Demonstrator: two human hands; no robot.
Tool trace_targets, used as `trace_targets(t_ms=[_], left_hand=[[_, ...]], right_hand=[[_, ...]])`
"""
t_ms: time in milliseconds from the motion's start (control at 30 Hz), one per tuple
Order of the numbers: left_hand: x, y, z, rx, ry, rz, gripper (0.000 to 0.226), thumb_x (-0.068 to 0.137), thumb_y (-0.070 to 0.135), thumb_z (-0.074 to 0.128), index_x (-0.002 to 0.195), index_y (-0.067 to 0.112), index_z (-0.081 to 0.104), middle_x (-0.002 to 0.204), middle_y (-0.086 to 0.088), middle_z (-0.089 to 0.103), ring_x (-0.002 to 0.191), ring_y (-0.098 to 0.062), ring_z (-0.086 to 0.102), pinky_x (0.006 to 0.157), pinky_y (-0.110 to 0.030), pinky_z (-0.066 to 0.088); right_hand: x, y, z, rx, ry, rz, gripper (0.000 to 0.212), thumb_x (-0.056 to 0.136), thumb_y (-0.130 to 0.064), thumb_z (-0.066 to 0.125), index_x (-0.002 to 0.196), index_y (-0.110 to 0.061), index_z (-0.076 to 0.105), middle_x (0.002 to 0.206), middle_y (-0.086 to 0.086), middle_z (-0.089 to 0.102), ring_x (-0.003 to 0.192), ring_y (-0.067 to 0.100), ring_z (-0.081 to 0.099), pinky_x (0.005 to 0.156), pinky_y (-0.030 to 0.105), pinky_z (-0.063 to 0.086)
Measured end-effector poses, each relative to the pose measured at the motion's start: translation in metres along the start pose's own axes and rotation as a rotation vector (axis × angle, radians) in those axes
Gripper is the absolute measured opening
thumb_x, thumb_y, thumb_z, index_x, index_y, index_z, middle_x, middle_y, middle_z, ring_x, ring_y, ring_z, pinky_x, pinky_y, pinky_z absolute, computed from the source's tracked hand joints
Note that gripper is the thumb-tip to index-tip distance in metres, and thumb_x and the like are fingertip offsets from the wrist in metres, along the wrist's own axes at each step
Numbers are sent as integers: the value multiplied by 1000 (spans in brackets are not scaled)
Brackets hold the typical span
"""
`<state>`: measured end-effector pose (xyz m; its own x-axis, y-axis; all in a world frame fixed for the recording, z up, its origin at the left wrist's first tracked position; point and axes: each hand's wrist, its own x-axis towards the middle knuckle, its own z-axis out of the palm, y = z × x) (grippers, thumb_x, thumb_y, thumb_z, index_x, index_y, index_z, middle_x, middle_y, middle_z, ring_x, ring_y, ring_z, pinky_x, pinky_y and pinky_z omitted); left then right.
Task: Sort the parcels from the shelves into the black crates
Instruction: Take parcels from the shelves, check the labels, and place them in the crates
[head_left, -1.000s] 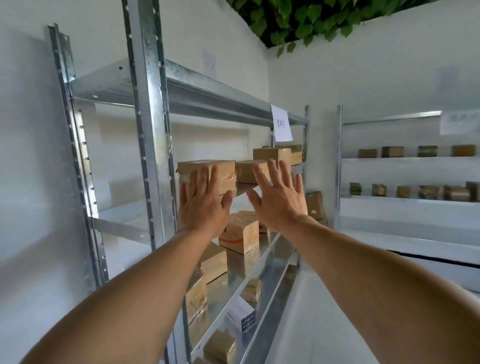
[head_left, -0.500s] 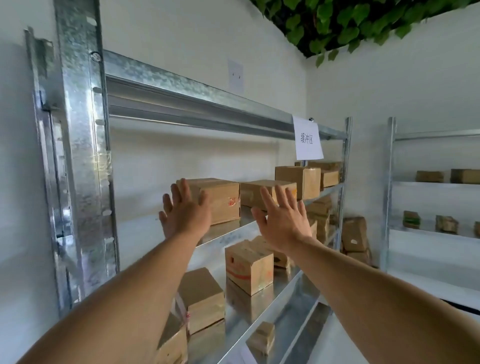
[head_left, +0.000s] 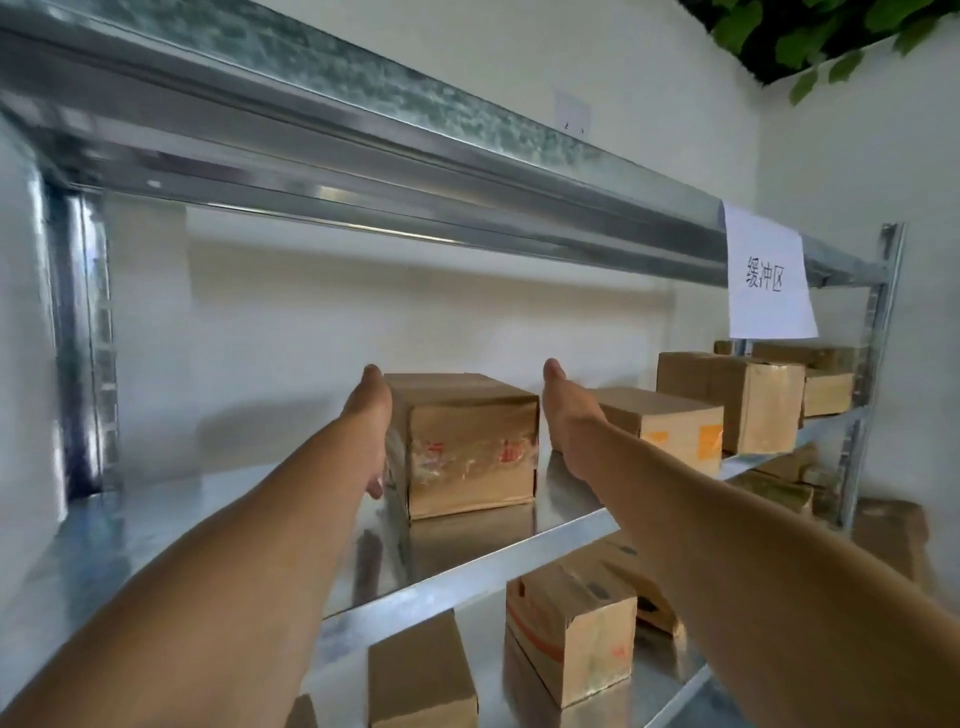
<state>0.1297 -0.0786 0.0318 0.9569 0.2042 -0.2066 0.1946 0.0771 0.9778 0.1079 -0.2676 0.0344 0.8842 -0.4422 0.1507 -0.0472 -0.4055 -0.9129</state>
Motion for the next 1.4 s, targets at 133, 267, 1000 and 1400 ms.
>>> trace_targets(t_ms=[133,267,1000,1400], left_hand=[[29,3,18,5,-32,-84,81,92,74,26,151,19,33,148,-22,43,134,-47,40,111,-66,25],[45,5,35,20,-63,-120,90,80,87,28,121,15,61,108,-20,69,100,-41,63,93,-60,43],[-28,1,62,-85,278,197,68,90,78,28,123,29,61,120,-11,68,110,-36,64,99,-61,45],[-67,-1,69,-129,357,310,77,87,80,25,145,32,43,133,-3,57,126,-35,54,108,-61,38]], right_hand=[[41,5,11,146,-120,87,66,108,-50,22,151,-3,39,152,19,43,138,33,42,104,37,36],[74,8,17,301,-229,172,56,107,-52,25,137,-9,46,116,12,51,105,28,52,95,41,45],[137,28,-12,671,-951,153,56,104,-60,26,132,-19,53,113,16,65,100,36,65,100,55,50],[126,14,-15,659,-989,27,71,97,-75,19,109,-22,65,119,11,67,120,36,58,113,58,36]])
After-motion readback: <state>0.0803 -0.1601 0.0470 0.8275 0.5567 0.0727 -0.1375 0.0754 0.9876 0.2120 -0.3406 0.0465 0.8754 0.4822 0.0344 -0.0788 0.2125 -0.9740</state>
